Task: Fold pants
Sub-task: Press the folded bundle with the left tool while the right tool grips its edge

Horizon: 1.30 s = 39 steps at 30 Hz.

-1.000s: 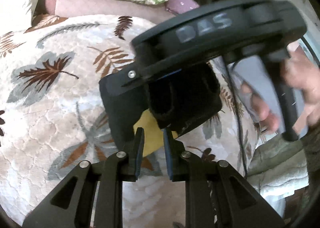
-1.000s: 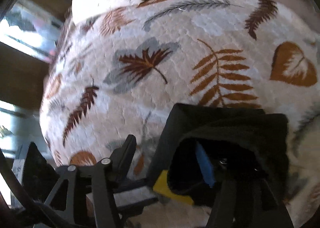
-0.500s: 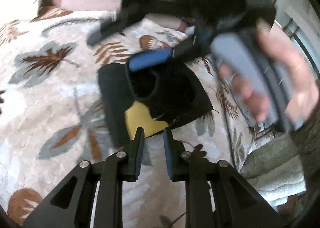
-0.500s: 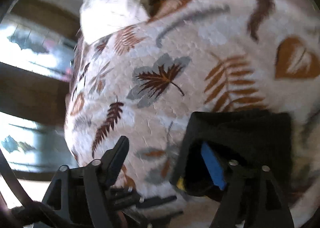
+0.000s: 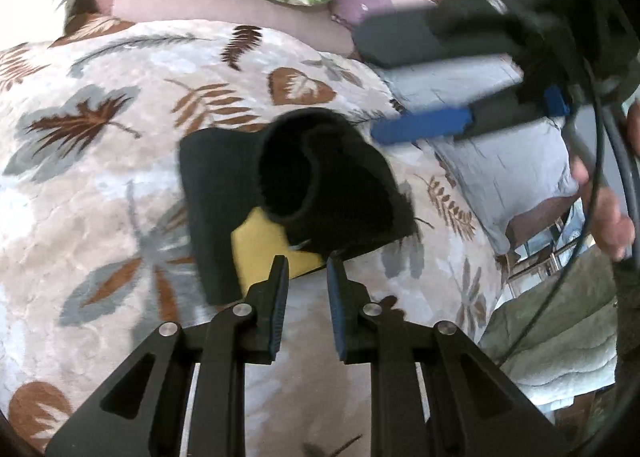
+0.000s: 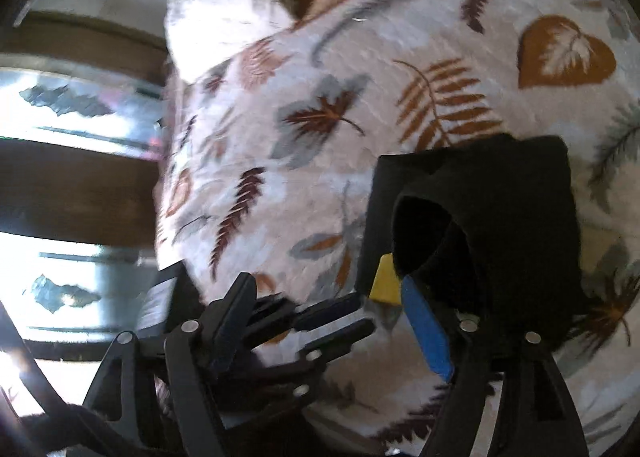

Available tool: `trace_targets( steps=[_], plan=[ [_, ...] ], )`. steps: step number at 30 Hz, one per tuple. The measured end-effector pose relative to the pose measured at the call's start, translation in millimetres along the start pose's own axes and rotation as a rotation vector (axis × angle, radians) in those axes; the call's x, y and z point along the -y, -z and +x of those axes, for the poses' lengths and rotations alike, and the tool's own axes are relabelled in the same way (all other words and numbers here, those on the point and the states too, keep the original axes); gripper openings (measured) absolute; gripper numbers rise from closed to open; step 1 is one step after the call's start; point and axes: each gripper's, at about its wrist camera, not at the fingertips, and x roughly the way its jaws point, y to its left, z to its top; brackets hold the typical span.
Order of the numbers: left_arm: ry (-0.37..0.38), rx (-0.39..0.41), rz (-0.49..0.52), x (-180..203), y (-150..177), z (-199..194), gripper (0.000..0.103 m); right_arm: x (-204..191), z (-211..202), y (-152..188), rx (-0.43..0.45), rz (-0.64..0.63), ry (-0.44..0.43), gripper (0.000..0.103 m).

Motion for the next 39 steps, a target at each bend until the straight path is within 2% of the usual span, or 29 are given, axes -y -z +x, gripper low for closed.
trace_targets(
  steps=[2,5,7,9,11,12,17,19,22,25,29,33,36,39],
  plan=[
    [0.03,-0.006,-0.009,12,-5,7,0.016,3,-16,-3,0.046,-0.04,0.075,0.076],
    [0.056,-0.026,0.008,36,-18,23,0.016,22,-25,0,0.077,-0.024,0.114,0.076],
    [0.056,-0.021,0.009,48,-22,31,0.028,37,-26,3,0.09,-0.024,0.175,0.076],
    [0.051,-0.003,-0.003,57,-23,38,0.031,48,-26,3,0.097,-0.049,0.207,0.077],
    [-0.003,0.016,0.031,67,-21,45,0.031,60,-26,-2,0.105,-0.032,0.202,0.077],
    [-0.06,0.037,0.071,74,-18,49,0.031,64,-25,-6,0.097,-0.04,0.195,0.076],
    [-0.268,0.132,0.164,86,-12,64,0.031,67,-2,-32,0.013,-0.11,0.222,0.076],
    [-0.318,0.143,0.187,90,-12,71,0.031,68,14,-40,-0.046,-0.116,0.213,0.076],
    [-0.378,0.168,0.211,94,-13,80,0.031,65,37,-47,-0.12,-0.17,0.255,0.076],
    [-0.382,0.161,0.185,86,-18,87,0.032,61,59,-50,-0.184,-0.236,0.312,0.075],
    [-0.331,0.152,0.099,69,-24,86,0.029,54,65,-48,-0.179,-0.324,0.301,0.039],
    [-0.256,0.138,0.023,51,-26,76,0.021,54,61,-48,-0.153,-0.326,0.285,0.034],
    [-0.203,0.134,-0.044,32,-24,61,0.019,43,55,-48,-0.117,-0.316,0.246,0.032],
    [-0.194,0.146,-0.075,15,-22,45,0.019,23,51,-45,-0.107,-0.333,0.204,0.032]
  ],
)
